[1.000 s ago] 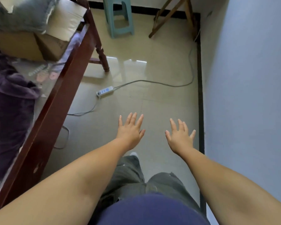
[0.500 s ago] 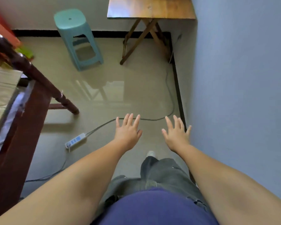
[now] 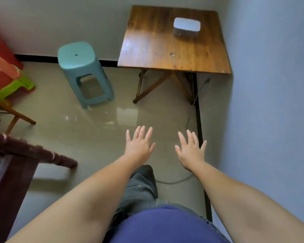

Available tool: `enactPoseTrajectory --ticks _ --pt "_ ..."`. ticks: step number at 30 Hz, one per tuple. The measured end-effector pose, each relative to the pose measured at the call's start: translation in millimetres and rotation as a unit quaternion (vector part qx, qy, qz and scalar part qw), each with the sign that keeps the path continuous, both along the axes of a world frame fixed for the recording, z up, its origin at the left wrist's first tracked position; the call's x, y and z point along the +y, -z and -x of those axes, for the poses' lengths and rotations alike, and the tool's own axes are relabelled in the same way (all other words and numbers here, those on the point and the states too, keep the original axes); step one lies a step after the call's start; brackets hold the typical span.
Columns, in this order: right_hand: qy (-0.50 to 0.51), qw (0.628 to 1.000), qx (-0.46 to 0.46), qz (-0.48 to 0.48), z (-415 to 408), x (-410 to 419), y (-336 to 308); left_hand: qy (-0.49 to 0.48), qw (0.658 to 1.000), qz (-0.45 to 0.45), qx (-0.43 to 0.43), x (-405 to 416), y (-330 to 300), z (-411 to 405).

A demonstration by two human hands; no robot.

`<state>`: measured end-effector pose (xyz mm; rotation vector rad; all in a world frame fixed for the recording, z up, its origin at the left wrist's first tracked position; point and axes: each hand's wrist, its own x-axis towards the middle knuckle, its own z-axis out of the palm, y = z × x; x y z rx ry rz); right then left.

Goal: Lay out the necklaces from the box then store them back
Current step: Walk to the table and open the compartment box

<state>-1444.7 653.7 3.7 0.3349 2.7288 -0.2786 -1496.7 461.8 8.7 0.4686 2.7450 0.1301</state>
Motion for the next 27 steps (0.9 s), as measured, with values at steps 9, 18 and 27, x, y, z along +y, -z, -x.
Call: enactPoseTrajectory --ticks 9,18,27 --pt "0.063 0.998 0.012 0.001 200 60 -16 0.047 0.999 0.012 0.01 46 -8 224" --pt "0.008 0.999 0.046 -0.014 430 159 -9 0.031 1.0 0.003 0.0 138 8 431" --pt "0.032 0.998 0.044 -0.032 624 221 -5 -0.033 0.994 -0.084 -0.067 210 7 606"
